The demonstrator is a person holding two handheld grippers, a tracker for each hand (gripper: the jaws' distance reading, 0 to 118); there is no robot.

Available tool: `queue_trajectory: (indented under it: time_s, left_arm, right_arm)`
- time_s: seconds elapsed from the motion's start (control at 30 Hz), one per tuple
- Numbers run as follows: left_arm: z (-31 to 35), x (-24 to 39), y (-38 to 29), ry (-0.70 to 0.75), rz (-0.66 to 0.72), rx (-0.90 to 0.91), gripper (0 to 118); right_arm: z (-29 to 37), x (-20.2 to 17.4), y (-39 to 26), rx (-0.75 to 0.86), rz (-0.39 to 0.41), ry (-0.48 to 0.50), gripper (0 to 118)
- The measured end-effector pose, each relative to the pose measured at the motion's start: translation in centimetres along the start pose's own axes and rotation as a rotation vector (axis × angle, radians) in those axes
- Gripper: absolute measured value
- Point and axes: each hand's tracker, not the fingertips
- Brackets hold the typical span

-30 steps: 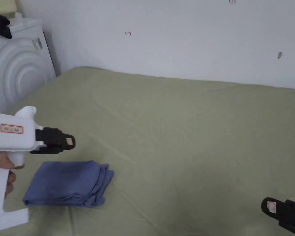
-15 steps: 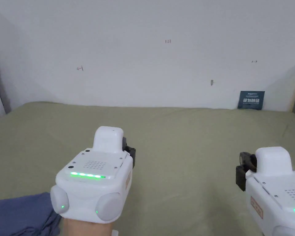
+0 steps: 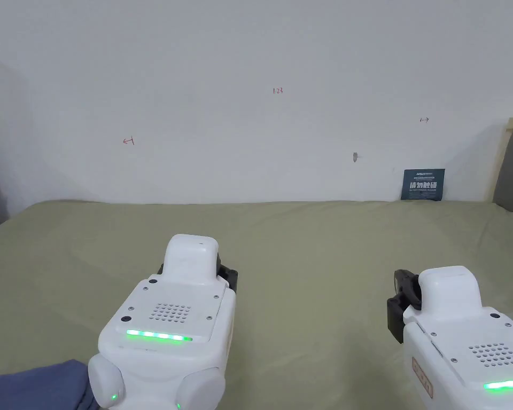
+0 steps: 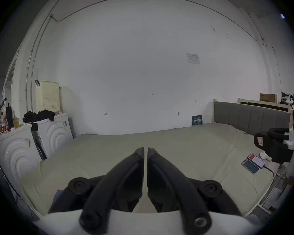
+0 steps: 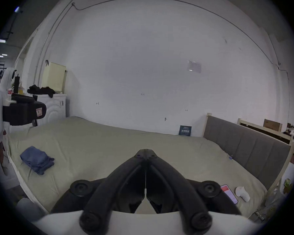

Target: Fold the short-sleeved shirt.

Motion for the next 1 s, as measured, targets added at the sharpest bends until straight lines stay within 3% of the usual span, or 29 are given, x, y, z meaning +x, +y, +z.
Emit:
queue_trajectory:
  time_s: [0.13,0.17,0.2,0.23,0.27,0.37,0.43,0.63,0.8,0.93,1.0]
  left_arm:
    - [-0.3,-0.3,-0.2,0.008,0.008,-0.009,7]
    - [-0.5,-0.4,-0.3,0.009,0.021,-0.015,26]
    - [-0.4,-0.5,-0.5,0.020,0.025,-0.015,58]
    - [-0.6,-0.5,-0.5,0.025,0.022,-0.021,90]
    - [-0.8,-0.6,-0.5,0.033,0.018,-0.027,115]
    - [-0.8,-0.8,-0.8,0.039,0.026,-0.031,118]
    - [-0.6,-0.8,-0.7,0.062,0.017,-0.006,118]
    - [-0.7,-1.6,0.0,0.085,0.068,-0.022,118]
    - [-0.2,-2.6,0.3,-0.070,0.159,-0.026,118]
    - [0.5,-2.2,1.1,0.083,0.154,-0.038,118]
    - [0.4,-2.3,1.3,0.043,0.123,-0.039,118]
  right_arm:
    - [0.0,0.3,0.2,0.010,0.011,-0.022,5]
    - [0.0,0.5,0.3,0.014,0.008,-0.030,20]
    - [0.0,0.6,0.3,0.018,0.004,-0.046,48]
    - [0.1,0.7,0.5,0.022,-0.001,-0.052,86]
    - [0.1,0.9,0.6,0.020,-0.007,-0.057,118]
    - [-0.3,1.1,0.4,-0.018,-0.048,-0.076,118]
    - [-0.7,0.4,1.4,0.020,-0.012,-0.086,118]
    - [0.2,0.9,0.9,0.022,-0.010,-0.073,118]
    - [0.1,0.5,1.3,0.030,-0.006,-0.075,118]
    - [-0.1,0.4,1.6,0.028,-0.013,-0.067,118]
    - [-0.2,0.3,1.7,0.026,-0.010,-0.062,118]
